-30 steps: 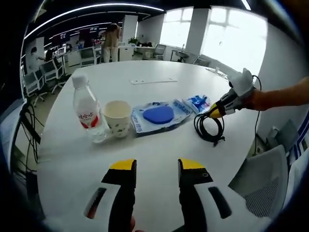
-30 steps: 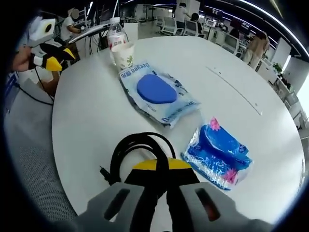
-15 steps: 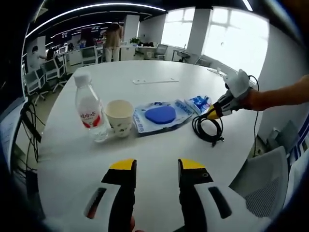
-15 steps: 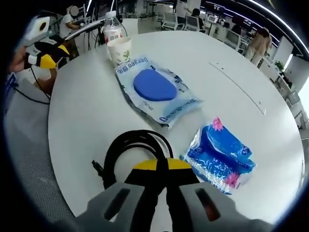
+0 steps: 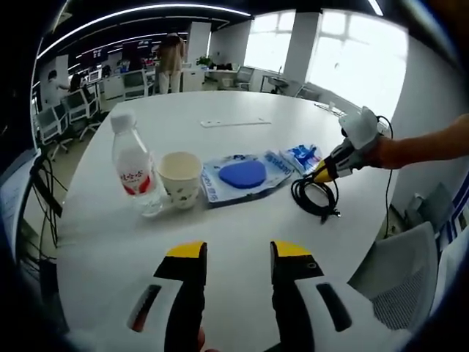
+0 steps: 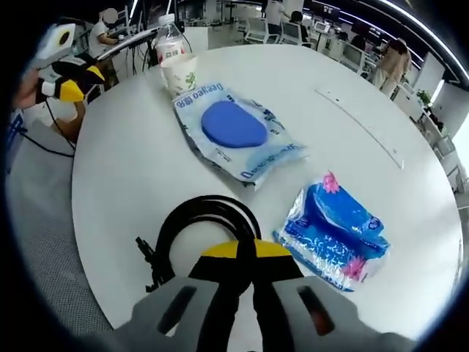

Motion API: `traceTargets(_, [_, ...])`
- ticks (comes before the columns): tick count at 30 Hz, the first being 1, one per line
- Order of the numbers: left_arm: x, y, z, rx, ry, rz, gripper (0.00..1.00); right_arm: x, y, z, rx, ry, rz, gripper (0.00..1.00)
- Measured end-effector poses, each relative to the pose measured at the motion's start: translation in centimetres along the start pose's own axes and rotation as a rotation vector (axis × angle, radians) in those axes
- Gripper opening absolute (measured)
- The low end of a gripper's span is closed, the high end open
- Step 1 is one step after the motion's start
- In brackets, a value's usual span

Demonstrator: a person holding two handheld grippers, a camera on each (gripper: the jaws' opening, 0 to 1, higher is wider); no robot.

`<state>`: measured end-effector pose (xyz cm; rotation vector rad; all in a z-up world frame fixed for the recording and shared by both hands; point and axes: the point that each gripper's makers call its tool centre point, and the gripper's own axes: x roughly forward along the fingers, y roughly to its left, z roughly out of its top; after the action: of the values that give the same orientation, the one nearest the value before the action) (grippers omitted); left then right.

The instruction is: Arrange the tabletop items into an orderly group along one side of the table until the central work area is clear of visible clutter.

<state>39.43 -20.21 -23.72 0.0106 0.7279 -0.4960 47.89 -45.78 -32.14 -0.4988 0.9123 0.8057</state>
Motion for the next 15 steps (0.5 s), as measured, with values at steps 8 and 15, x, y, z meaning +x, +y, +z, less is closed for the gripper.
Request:
traceTargets(8, [-0.05, -0.02, -0.01, 0.004, 0.002, 0.001, 0.34, 0.0, 0.02, 0.05, 0.004, -0.006, 0.003, 0.02])
traceTargets(15, [-0.02, -0.19, 0.06, 0.006, 0.001, 0.0, 0.33, -0.3, -0.35, 0.23, 0.011, -0.014, -0.004, 0.02])
